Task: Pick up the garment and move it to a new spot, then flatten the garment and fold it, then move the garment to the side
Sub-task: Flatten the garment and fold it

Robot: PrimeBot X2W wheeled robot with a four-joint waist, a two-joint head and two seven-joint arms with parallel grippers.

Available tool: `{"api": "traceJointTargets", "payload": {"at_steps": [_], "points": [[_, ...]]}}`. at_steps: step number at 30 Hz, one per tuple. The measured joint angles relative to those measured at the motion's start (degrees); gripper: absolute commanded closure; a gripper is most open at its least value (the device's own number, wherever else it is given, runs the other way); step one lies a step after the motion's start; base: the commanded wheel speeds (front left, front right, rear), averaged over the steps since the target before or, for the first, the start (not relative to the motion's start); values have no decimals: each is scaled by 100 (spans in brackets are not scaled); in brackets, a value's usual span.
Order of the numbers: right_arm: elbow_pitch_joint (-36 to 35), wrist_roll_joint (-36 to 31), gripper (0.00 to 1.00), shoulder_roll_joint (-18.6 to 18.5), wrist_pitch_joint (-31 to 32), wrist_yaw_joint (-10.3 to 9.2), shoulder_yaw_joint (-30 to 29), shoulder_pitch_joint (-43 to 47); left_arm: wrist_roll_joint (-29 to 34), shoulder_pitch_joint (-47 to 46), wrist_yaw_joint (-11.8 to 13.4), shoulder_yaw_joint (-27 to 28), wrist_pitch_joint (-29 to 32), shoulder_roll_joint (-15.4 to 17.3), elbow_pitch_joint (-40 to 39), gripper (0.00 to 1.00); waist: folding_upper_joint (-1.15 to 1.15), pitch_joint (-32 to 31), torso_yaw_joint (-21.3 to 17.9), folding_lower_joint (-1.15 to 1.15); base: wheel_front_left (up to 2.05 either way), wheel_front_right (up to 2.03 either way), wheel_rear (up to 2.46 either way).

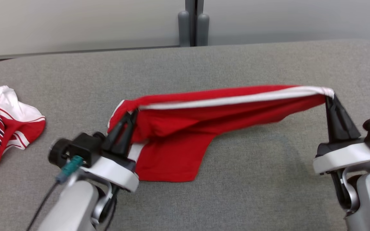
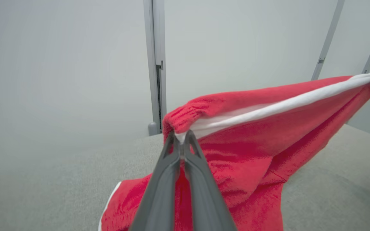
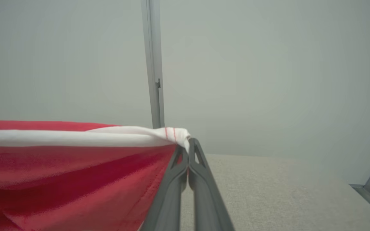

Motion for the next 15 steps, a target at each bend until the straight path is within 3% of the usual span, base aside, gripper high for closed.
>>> {"api": "traceJointTargets", "payload": {"at_steps": [7, 15], "points": [[-1365, 171, 100, -318, 396, -1, 187, -116, 37, -332, 155, 267, 556, 517, -1230, 100, 0, -464, 37, 0, 0, 0, 0], [-2387, 337, 100, -621, 1027, 0, 281, -481, 33, -1107, 225, 471, 1223, 735, -2050, 100, 0, -1043, 42, 0, 0, 0, 0]]}}
